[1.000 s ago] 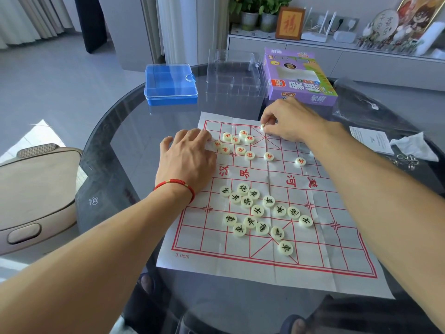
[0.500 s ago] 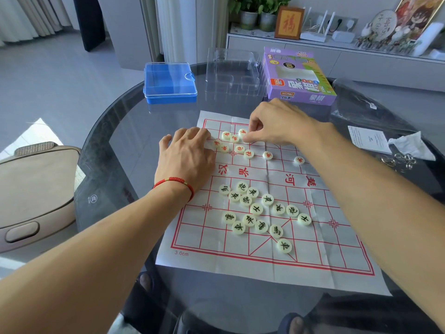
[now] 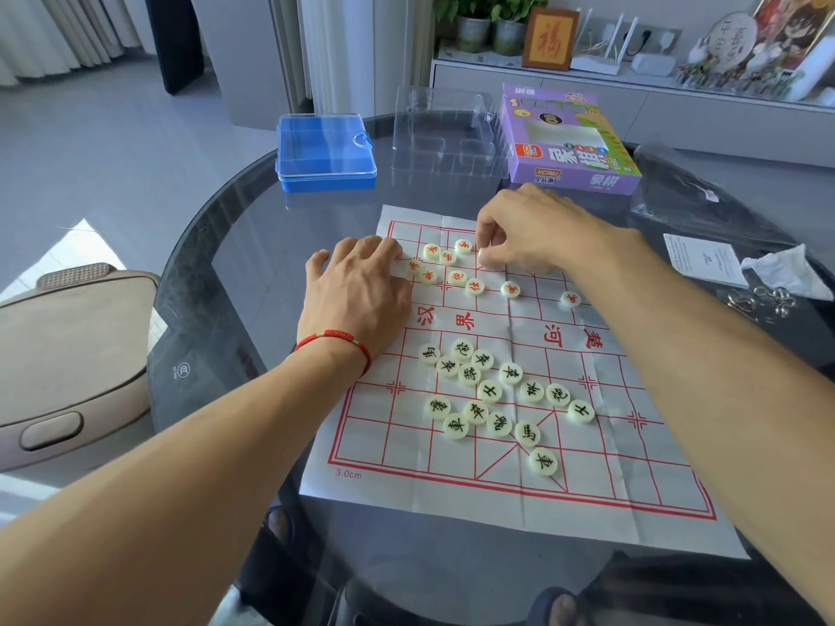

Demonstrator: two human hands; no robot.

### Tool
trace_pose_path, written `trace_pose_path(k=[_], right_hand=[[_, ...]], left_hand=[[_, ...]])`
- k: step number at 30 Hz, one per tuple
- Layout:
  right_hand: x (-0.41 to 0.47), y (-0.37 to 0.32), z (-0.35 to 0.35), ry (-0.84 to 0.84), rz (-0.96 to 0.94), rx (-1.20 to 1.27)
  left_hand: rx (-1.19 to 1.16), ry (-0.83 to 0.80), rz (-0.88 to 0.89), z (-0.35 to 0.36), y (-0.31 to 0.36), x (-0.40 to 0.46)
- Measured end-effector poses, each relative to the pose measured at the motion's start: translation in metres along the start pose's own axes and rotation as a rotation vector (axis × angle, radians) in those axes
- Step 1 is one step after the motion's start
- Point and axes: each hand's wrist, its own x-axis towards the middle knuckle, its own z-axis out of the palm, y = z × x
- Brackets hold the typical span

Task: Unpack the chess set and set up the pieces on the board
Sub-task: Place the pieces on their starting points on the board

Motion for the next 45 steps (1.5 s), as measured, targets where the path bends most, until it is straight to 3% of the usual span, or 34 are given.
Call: trace_pose_path(k=[7, 18, 24, 36, 41, 45], right_hand=[[0.030, -0.012, 0.004, 0.186, -0.077, 0.139], [0.063, -0.012, -0.001, -0.040, -0.053, 0.118], [0.061, -0.006, -0.001, 0.029, -0.028, 0.134], [0.056, -0.011, 0.001, -0.023, -0.043, 0.136], [0.043, -0.008, -0.009, 0.091, -0.022, 0.134], [0.028, -0.006, -0.013, 0.018, -0.036, 0.098]], left_hand=[[-0.004, -0.001, -0.003, 0.000, 0.000, 0.001], [-0.006, 0.002, -0.010, -0.001, 0.002, 0.000], [-0.007, 0.007, -0.008, 0.000, 0.001, 0.000], [-0.011, 0.005, -0.007, 0.000, 0.001, 0.000], [-0.008, 0.003, -0.003, 0.001, 0.001, 0.000], [-0.008, 0.000, -0.002, 0.000, 0.001, 0.000]])
